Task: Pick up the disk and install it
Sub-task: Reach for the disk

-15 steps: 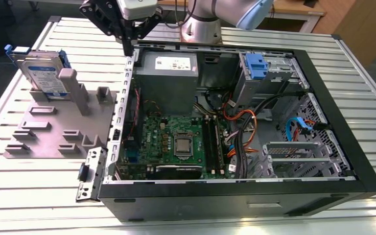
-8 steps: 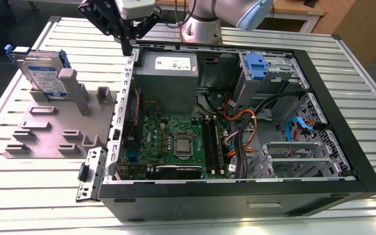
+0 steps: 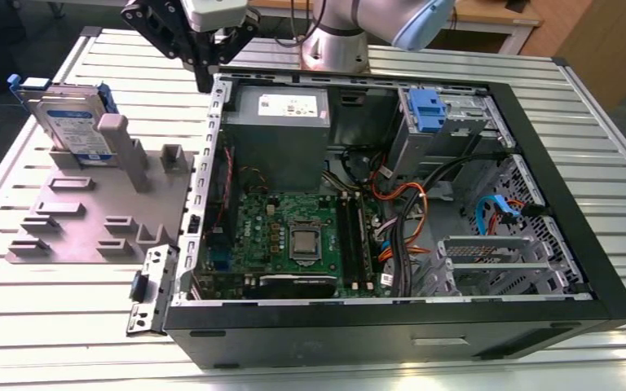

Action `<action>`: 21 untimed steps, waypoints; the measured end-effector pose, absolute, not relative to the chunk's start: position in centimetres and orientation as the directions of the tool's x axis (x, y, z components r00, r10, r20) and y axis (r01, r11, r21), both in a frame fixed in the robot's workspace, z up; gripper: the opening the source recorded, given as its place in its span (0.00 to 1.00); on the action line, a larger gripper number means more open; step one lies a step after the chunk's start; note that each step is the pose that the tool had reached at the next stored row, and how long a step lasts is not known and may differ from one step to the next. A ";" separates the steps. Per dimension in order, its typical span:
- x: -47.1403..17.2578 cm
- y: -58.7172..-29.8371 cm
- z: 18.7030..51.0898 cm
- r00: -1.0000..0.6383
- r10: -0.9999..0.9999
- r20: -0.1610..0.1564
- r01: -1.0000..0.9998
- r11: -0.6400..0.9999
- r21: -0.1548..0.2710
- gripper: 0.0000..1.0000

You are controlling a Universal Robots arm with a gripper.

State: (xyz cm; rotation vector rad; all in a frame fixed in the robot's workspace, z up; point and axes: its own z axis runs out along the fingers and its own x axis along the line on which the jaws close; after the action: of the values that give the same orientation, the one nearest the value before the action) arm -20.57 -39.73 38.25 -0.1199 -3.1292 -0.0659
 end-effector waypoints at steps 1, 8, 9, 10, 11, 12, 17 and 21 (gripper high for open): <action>-20.7 -39.7 38.3 -0.997 0.076 0.011 0.077 0.996 0.042 0.11; -22.0 -39.7 38.2 -0.997 0.076 0.011 0.077 0.996 0.042 0.11; -22.1 -39.7 38.2 -0.997 0.076 0.011 0.077 0.996 0.042 0.11; -22.2 -39.7 38.2 -0.997 0.076 0.011 0.077 0.996 0.042 0.11; -22.3 -39.7 38.2 -0.997 0.076 0.011 0.077 0.996 0.042 0.11; -22.3 -39.7 38.2 -0.997 0.076 0.011 0.077 0.996 0.042 0.11; -22.3 -39.7 38.2 -0.997 0.076 0.011 0.077 0.996 0.042 0.11; -22.4 -39.6 38.2 -0.997 0.076 0.011 0.077 0.996 0.042 0.11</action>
State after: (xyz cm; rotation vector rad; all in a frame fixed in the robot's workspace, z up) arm -22.36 -39.60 38.22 -0.1198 -3.1292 -0.0658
